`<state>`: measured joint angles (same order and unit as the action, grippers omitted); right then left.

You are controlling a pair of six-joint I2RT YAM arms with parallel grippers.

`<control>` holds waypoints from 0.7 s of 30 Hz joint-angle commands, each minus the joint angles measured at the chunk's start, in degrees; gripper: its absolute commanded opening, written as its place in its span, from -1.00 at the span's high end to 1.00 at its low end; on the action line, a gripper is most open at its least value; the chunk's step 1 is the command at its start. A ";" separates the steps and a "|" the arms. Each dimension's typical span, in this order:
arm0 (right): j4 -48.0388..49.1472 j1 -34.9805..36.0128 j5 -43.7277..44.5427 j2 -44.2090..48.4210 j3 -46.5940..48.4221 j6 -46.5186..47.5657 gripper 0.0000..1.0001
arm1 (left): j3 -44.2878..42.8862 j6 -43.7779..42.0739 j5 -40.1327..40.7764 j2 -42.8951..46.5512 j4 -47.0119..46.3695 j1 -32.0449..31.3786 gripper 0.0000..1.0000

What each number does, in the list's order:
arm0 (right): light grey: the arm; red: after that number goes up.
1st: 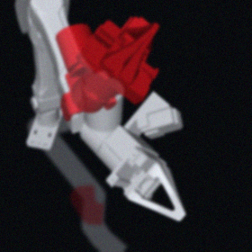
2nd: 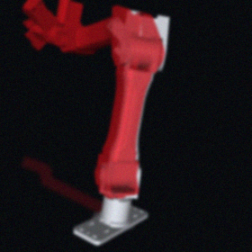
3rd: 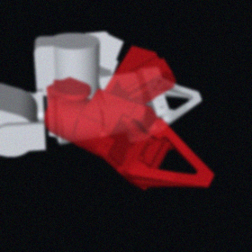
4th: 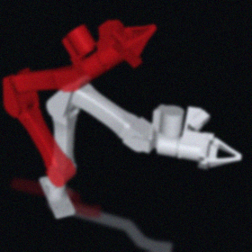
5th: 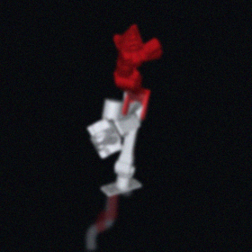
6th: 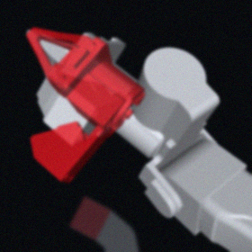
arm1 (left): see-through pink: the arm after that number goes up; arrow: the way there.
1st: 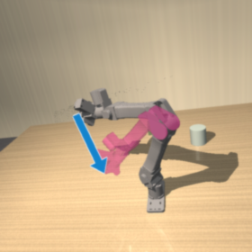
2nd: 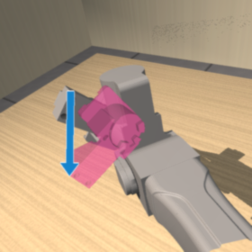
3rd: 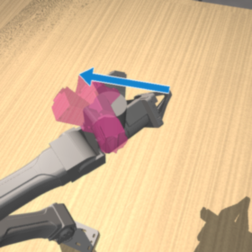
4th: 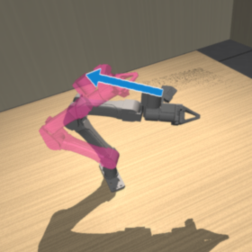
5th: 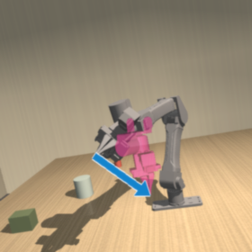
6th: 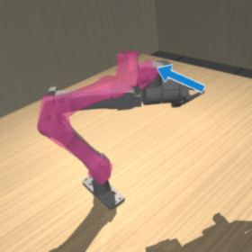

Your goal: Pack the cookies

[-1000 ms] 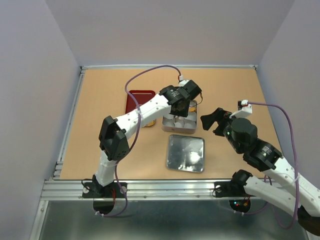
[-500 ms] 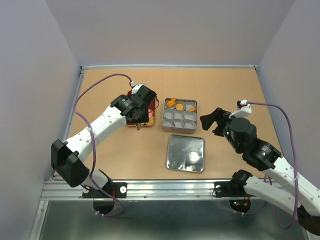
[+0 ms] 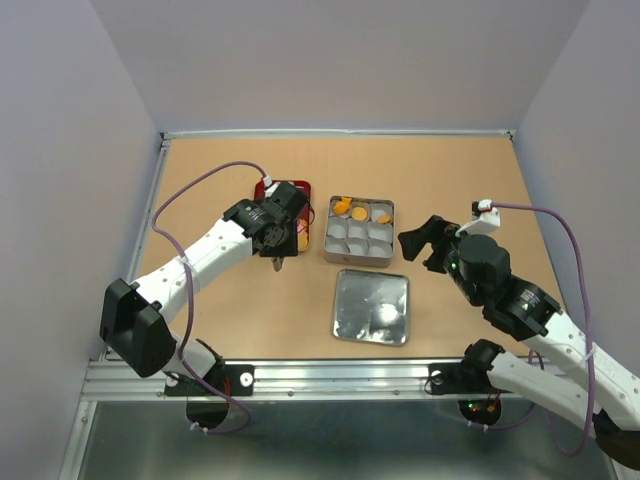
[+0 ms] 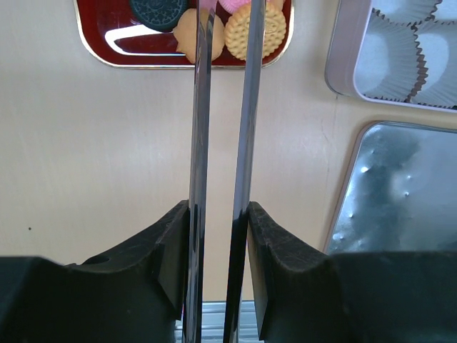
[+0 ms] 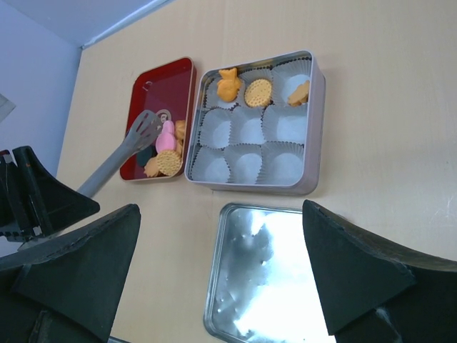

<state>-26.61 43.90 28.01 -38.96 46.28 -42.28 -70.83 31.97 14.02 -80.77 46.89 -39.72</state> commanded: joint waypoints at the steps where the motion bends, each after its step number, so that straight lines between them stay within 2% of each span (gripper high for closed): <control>1: 0.68 -0.13 0.20 0.99 -1.28 -0.52 -0.99 | -0.01 -0.67 -0.57 1.76 -1.72 0.09 0.10; 21: 0.68 -0.04 0.03 1.61 -2.07 -0.96 -0.99 | 0.51 -0.33 0.83 0.70 2.32 -0.09 0.03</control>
<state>-26.63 43.90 27.83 -38.13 45.91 -42.52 -70.83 31.99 13.98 -80.82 47.92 -39.72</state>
